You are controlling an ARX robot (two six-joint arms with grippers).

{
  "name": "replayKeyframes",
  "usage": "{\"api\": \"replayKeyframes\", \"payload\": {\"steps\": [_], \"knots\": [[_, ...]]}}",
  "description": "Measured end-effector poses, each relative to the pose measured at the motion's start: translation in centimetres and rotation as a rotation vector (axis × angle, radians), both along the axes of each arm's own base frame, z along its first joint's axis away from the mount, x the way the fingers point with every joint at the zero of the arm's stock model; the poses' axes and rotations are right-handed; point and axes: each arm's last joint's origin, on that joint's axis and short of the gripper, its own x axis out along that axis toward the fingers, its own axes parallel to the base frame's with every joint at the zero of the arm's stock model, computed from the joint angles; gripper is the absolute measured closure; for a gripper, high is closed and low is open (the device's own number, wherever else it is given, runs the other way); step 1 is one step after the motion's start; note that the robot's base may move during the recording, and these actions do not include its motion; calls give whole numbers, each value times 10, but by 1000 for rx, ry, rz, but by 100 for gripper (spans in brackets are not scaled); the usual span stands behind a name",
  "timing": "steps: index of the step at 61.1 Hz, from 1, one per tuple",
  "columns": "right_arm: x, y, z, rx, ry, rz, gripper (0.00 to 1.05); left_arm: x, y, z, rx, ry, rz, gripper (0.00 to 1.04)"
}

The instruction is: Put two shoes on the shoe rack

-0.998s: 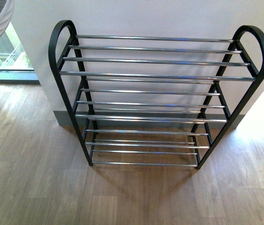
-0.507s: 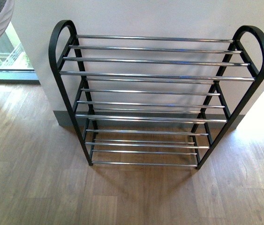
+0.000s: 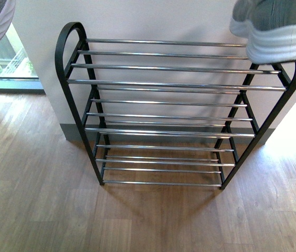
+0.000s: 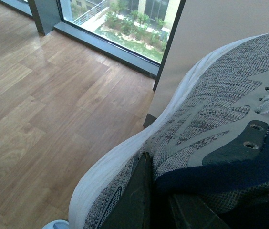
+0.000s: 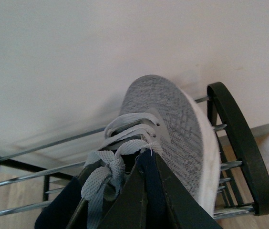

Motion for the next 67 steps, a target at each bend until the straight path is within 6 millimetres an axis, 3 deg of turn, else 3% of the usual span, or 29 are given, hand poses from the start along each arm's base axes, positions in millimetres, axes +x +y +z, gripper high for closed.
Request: {"api": "replayKeyframes", "payload": {"steps": [5, 18, 67], "knots": [[16, -7, -19, -19, 25, -55, 103, 0, 0, 0, 0, 0, 0, 103], [40, -15, -37, -20, 32, -88, 103, 0, 0, 0, 0, 0, 0, 103], [54, -6, -33, 190, -20, 67, 103, 0, 0, 0, 0, 0, 0, 103]]}}
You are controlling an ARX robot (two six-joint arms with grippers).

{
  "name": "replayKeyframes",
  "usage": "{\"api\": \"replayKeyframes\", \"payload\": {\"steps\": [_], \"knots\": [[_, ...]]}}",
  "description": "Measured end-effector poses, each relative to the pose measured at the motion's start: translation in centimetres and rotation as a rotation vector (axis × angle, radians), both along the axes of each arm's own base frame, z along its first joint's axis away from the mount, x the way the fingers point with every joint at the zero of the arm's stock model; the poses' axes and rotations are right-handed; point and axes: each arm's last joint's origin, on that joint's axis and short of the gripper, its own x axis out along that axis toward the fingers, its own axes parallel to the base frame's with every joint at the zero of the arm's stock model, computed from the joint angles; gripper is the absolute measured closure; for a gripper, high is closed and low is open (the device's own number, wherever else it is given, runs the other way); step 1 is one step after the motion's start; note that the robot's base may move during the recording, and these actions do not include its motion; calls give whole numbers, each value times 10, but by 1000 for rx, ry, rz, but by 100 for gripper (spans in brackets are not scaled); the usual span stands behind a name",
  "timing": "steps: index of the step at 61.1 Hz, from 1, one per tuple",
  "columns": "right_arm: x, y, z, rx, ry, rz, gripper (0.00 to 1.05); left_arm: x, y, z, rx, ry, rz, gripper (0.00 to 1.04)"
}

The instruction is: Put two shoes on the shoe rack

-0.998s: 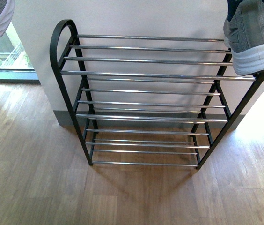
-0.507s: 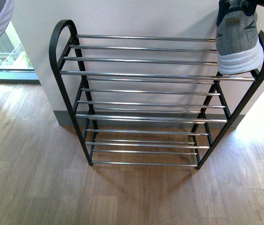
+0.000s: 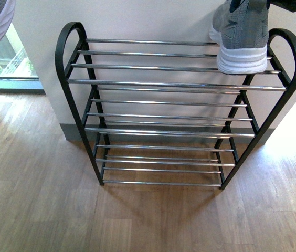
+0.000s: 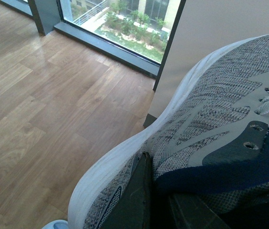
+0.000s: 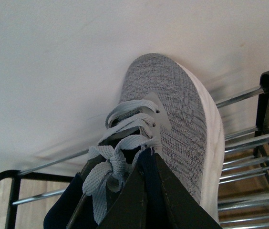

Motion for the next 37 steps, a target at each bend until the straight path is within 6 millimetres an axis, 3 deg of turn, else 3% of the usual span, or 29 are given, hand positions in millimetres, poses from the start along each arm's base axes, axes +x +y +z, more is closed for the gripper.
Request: {"api": "replayKeyframes", "payload": {"steps": [26, 37], "knots": [[12, -23, -42, -89, 84, 1, 103, 0, 0, 0, 0, 0, 0, 103], [12, -24, -45, -109, 88, 23, 103, 0, 0, 0, 0, 0, 0, 103]]}}
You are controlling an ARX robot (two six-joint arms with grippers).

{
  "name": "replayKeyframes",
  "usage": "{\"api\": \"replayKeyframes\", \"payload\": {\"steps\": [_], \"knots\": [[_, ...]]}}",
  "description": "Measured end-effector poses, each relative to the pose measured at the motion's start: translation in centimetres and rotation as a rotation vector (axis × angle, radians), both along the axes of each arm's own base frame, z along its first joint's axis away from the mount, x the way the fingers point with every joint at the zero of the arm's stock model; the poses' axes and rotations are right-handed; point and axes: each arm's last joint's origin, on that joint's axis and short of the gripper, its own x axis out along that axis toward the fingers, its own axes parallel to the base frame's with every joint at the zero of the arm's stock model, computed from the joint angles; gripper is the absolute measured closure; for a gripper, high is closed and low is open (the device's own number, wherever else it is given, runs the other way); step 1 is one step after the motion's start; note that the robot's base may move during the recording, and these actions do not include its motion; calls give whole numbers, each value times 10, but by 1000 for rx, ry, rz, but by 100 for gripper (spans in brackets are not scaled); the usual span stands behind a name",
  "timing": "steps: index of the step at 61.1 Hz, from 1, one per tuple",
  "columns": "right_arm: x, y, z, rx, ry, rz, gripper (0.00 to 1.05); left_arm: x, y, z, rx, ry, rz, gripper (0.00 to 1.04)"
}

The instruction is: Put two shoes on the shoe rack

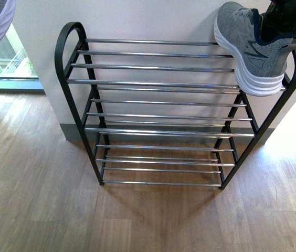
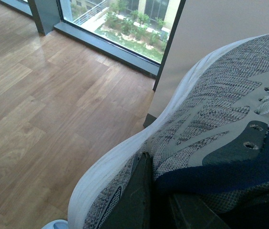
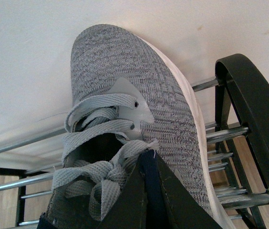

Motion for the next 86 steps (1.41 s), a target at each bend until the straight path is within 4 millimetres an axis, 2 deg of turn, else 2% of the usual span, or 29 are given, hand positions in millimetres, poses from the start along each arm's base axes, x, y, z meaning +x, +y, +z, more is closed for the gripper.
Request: {"api": "replayKeyframes", "payload": {"steps": [28, 65, 73, 76, 80, 86], "knots": [[-5, -1, 10, -13, -6, 59, 103, 0, 0, 0, 0, 0, 0, 103], [-9, -1, 10, -43, 30, 105, 103, 0, 0, 0, 0, 0, 0, 103], [-9, -5, 12, -36, 8, 114, 80, 0, 0, 0, 0, 0, 0, 103], [-13, -5, 17, -28, -12, 132, 68, 0, 0, 0, 0, 0, 0, 103], [-24, -4, 33, -15, -52, 172, 50, 0, 0, 0, 0, 0, 0, 103], [-45, -3, 59, -7, -115, 212, 31, 0, 0, 0, 0, 0, 0, 103]]}}
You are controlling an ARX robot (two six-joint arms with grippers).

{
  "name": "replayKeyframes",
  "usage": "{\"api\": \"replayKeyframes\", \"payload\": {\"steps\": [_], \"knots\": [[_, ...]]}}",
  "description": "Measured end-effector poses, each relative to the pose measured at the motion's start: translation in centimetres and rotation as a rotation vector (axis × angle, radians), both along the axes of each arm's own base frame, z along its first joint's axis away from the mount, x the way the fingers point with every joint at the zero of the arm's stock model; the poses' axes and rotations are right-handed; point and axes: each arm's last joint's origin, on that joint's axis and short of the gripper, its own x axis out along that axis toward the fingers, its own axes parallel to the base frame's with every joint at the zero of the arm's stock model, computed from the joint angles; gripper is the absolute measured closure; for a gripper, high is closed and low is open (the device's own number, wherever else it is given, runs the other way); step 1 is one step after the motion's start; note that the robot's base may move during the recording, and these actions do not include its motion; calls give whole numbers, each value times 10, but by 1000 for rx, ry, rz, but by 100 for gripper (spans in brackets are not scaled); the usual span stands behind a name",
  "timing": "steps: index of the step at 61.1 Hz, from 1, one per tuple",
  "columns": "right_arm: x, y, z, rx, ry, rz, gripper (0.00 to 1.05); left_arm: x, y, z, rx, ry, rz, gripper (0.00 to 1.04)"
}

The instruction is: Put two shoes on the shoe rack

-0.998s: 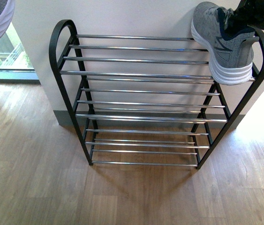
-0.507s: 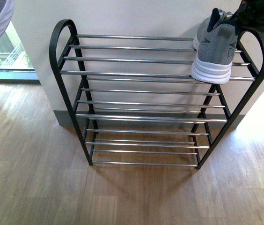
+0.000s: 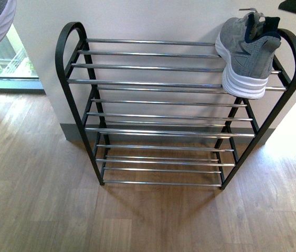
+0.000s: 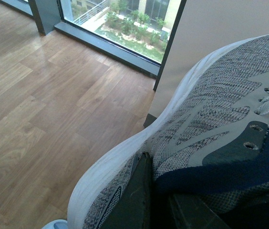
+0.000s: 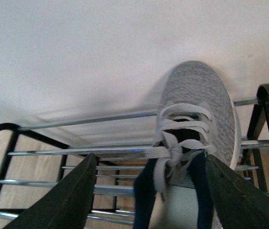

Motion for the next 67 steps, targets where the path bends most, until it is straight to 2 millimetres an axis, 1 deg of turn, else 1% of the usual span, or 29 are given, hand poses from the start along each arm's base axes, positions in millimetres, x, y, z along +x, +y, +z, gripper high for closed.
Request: {"api": "replayKeyframes", "payload": {"steps": [5, 8, 10, 14, 17, 27, 30, 31, 35, 37, 41, 44, 48, 54, 59, 61, 64, 66, 67], "knots": [[-17, -1, 16, 0, -44, 20, 19, 0, 0, 0, 0, 0, 0, 103], [-30, -4, 25, -5, -75, 30, 10, 0, 0, 0, 0, 0, 0, 103], [-36, -6, 28, -5, -85, 33, 8, 0, 0, 0, 0, 0, 0, 103], [-58, -12, 37, -8, -122, 39, 10, 0, 0, 0, 0, 0, 0, 103], [-71, -17, 41, -12, -142, 37, 9, 0, 0, 0, 0, 0, 0, 103], [-123, -33, 55, -50, -231, 20, 9, 0, 0, 0, 0, 0, 0, 103], [-144, -38, 60, -69, -265, 13, 9, 0, 0, 0, 0, 0, 0, 103], [-147, -39, 61, -74, -272, 11, 9, 0, 0, 0, 0, 0, 0, 103], [-173, -44, 62, -119, -315, -26, 9, 0, 0, 0, 0, 0, 0, 103], [-187, -46, 59, -134, -325, -52, 9, 0, 0, 0, 0, 0, 0, 103], [-202, -51, 53, -149, -329, -106, 9, 0, 0, 0, 0, 0, 0, 103], [-208, -54, 49, -155, -335, -125, 9, 0, 0, 0, 0, 0, 0, 103], [-211, -57, 45, -157, -326, -149, 9, 0, 0, 0, 0, 0, 0, 103], [-211, -58, 45, -158, -325, -153, 9, 0, 0, 0, 0, 0, 0, 103], [-215, -52, 42, -242, -380, -126, 19, 0, 0, 0, 0, 0, -1, 103], [-220, -46, 37, -301, -399, -114, 26, 0, 0, 0, -1, 0, -1, 103], [-226, -38, 31, -329, -406, -104, 33, 0, 0, 0, 0, 0, 0, 103], [-231, -31, 25, -351, -407, -96, 40, 0, 0, 0, 0, 0, 0, 103], [-235, -26, 20, -364, -406, -90, 45, 0, 0, 0, 0, 0, 0, 103]]}}
